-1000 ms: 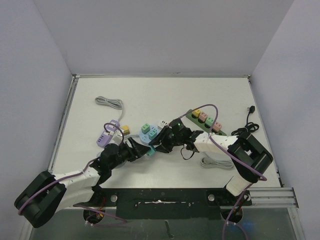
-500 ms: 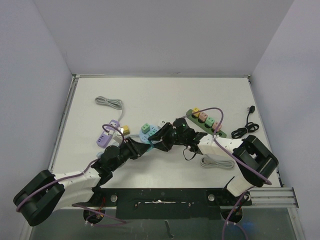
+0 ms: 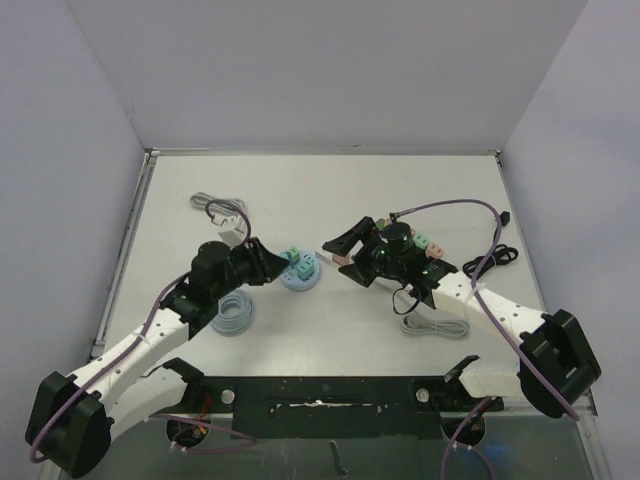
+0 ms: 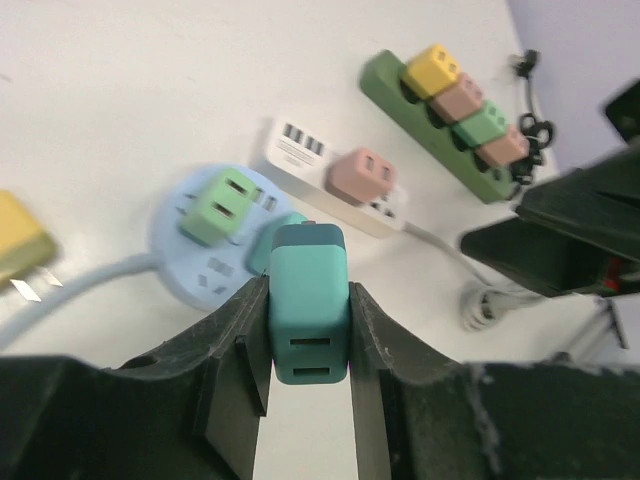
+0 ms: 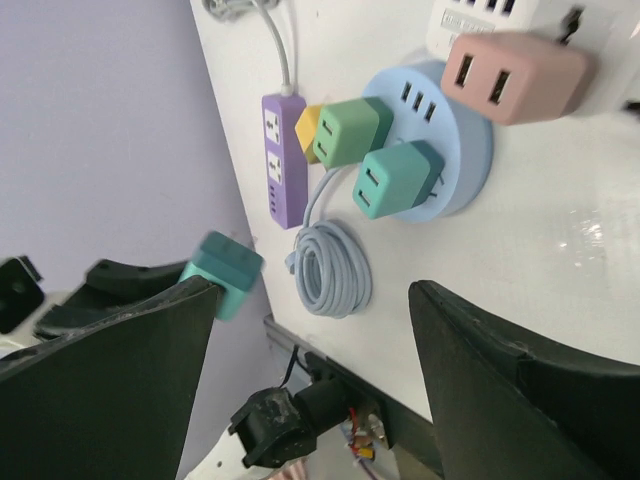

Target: Insert the plug

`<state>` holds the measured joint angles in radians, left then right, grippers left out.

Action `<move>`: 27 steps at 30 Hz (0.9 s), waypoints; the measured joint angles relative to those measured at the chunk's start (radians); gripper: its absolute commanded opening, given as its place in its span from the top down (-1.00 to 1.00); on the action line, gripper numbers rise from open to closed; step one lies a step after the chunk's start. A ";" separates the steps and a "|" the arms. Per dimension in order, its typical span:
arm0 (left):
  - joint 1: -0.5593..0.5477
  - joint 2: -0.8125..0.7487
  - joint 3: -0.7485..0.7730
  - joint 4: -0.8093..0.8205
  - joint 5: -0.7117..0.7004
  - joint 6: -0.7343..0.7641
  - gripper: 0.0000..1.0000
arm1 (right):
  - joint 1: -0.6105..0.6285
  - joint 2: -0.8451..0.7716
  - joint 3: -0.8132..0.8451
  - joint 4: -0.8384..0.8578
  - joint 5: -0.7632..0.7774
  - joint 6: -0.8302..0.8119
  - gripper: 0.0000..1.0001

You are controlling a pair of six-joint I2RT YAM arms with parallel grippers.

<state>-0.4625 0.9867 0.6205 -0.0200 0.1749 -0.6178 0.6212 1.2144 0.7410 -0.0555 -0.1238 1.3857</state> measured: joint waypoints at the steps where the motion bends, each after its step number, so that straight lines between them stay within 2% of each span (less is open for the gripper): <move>1: 0.039 0.027 0.052 -0.050 0.016 0.048 0.54 | -0.004 -0.030 0.000 -0.030 0.022 -0.025 -0.59; 5: 0.161 0.171 0.242 -0.245 0.071 0.221 0.54 | -0.014 -0.098 -0.003 -0.115 0.075 -0.089 -0.60; 9: 0.268 0.336 0.402 -0.409 0.066 0.349 0.58 | -0.027 -0.156 -0.034 -0.163 0.101 -0.126 -0.59; 14: 0.372 0.465 0.510 -0.586 0.030 0.467 0.57 | -0.042 -0.190 -0.058 -0.216 0.106 -0.161 -0.59; 22: 0.385 0.589 0.615 -0.795 0.006 0.625 0.57 | -0.053 -0.164 -0.057 -0.274 0.085 -0.239 -0.53; 27: 0.372 0.641 0.653 -0.882 -0.035 0.673 0.58 | -0.053 -0.142 -0.056 -0.291 0.078 -0.264 -0.53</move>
<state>-0.0910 1.6276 1.2736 -0.9020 0.1394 0.0555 0.5678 1.0721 0.6846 -0.3466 -0.0460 1.1217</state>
